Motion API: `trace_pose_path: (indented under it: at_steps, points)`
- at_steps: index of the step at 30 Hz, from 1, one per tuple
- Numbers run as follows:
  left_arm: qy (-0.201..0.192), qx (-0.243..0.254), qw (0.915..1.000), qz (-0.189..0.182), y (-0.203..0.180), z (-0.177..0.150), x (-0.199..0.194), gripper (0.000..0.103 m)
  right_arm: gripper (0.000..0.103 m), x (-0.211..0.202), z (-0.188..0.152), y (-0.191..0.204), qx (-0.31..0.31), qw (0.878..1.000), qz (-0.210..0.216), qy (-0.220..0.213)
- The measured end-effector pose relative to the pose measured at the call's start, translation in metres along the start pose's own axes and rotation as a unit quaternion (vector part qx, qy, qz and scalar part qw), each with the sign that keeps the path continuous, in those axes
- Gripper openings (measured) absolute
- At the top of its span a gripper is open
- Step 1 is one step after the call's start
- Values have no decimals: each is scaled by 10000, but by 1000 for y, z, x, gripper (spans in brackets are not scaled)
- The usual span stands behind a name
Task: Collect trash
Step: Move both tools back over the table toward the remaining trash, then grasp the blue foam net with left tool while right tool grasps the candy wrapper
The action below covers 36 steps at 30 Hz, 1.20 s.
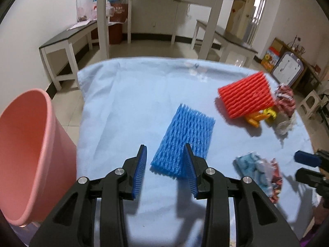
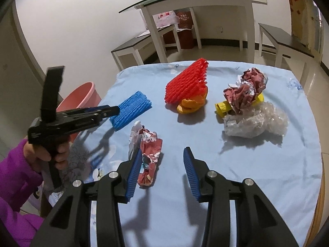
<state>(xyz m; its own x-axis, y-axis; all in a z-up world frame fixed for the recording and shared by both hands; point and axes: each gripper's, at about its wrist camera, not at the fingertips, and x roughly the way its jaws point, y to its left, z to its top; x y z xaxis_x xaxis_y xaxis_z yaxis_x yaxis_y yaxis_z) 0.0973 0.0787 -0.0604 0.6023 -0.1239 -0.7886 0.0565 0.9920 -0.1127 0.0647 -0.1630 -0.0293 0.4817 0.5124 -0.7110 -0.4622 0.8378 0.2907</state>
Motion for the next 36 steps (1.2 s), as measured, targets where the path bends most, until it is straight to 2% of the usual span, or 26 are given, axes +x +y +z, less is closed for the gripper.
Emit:
trace_pose_path:
  at_steps: [1, 2, 4, 5, 18, 19, 23, 25, 31, 36]
  points:
    - [-27, -47, 10000, -4, 1, -1, 0, 36, 42, 0, -1, -1, 1, 10000, 6, 19]
    - [-37, -68, 10000, -42, 1, -2, 0, 25, 43, 1, -1, -1, -3, 10000, 11, 40]
    - [-50, -68, 9999, -139, -2, -3, -3, 10, 44, 2, -2, 0, -24, 10000, 15, 73]
    - [-86, -54, 9999, -97, -3, -4, -5, 6, 44, 3, -2, 0, -31, 10000, 20, 89]
    - [-753, -286, 9964, -266, -8, -13, -69, 5, 44, 21, 0, 18, -212, 9992, -43, 339]
    - [-793, -274, 9961, -271, -9, -14, -74, 5, 41, 24, 1, 18, -198, 9991, -73, 378]
    - [-902, -273, 9950, -332, -12, -18, -84, 5, 20, 35, 0, 24, -260, 9980, -186, 546]
    - [-998, -248, 9942, -311, -13, -21, -91, 5, 12, 38, 0, 27, -284, 9976, -235, 593]
    - [-1247, -410, 9910, -273, -2, -25, -110, 5, 8, 27, 8, 37, -364, 9986, -229, 322]
    - [-1541, -622, 9861, -64, 19, -27, -133, 5, 8, 19, 32, 63, -615, 9981, -89, -33]
